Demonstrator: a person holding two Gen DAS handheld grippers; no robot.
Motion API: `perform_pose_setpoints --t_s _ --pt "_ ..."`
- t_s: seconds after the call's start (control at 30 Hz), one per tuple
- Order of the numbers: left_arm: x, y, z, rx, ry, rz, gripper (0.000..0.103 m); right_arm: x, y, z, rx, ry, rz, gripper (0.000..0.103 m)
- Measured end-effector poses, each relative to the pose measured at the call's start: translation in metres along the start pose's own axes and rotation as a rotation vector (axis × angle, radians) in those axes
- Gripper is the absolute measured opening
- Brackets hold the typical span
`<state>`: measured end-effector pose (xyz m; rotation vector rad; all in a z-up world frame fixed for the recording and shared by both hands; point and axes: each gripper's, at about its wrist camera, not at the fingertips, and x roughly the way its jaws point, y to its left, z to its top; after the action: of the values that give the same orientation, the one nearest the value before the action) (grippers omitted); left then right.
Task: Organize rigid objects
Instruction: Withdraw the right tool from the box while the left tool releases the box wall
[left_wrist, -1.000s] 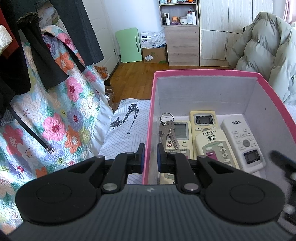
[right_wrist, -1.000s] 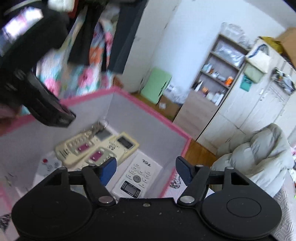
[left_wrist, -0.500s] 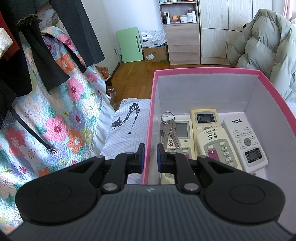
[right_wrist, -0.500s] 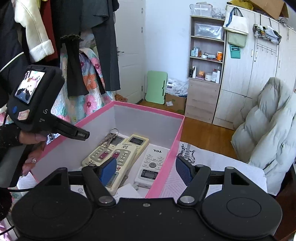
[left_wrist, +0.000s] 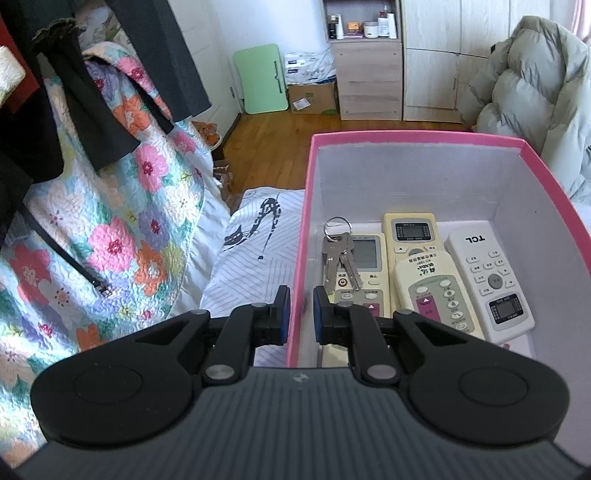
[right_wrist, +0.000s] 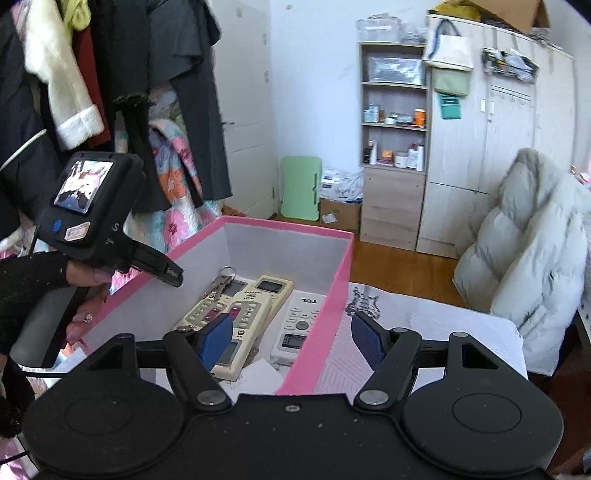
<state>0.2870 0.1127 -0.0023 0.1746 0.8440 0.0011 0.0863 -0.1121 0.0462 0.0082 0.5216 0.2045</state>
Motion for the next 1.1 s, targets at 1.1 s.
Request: perform_pose_setpoints --t_s 1.1 --pt "-0.181 -0.035 -0.076 -0.032 -0.181 -0.051 0.041 -0.084 -0.033 -0.008 0.112 -0.063 -0.104 0.075"
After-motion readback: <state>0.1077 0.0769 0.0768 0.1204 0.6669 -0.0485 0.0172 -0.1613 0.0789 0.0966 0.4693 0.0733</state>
